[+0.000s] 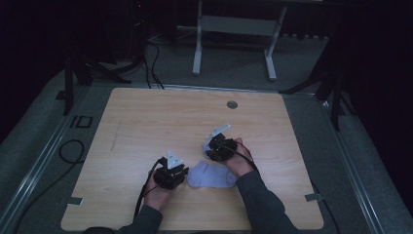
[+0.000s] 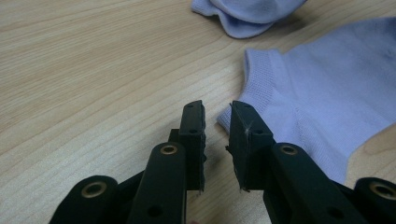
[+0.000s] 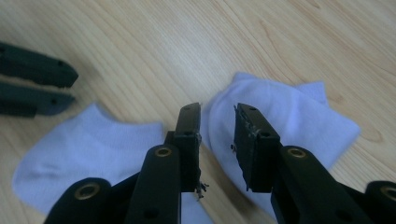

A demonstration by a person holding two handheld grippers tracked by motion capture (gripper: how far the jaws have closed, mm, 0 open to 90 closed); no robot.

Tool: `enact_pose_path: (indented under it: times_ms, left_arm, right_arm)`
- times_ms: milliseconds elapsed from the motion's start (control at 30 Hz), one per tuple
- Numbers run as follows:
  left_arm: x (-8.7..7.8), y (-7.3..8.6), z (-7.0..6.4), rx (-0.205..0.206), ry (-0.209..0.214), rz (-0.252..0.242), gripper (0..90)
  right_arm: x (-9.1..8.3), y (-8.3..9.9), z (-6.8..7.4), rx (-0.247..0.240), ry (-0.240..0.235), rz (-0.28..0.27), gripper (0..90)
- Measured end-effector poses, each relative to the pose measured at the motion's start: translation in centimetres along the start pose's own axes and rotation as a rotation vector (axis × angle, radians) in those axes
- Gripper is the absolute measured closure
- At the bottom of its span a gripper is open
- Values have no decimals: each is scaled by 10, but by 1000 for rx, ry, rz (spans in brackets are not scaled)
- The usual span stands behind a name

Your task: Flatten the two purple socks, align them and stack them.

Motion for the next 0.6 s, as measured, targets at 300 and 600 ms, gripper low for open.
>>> enact_pose_path:
  times_ms: [300, 600]
  left_arm:
    - [2, 1, -1, 7, 7, 7, 747]
    - [4, 2, -3, 12, 14, 17, 729]
  right_arm:
    - [16, -18, -8, 70, -6, 7, 700]
    - [37, -16, -20, 153, -77, 70, 666]
Point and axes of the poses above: each handheld gripper's, and its own axes: x roughly forward along the jaws, y roughly out of its underside, z roughly to its left, the point moved 2 cm from there along x, roughly forward along the jaws, and after that the axes turned 4 degrees about x, right-handed, at the moved point
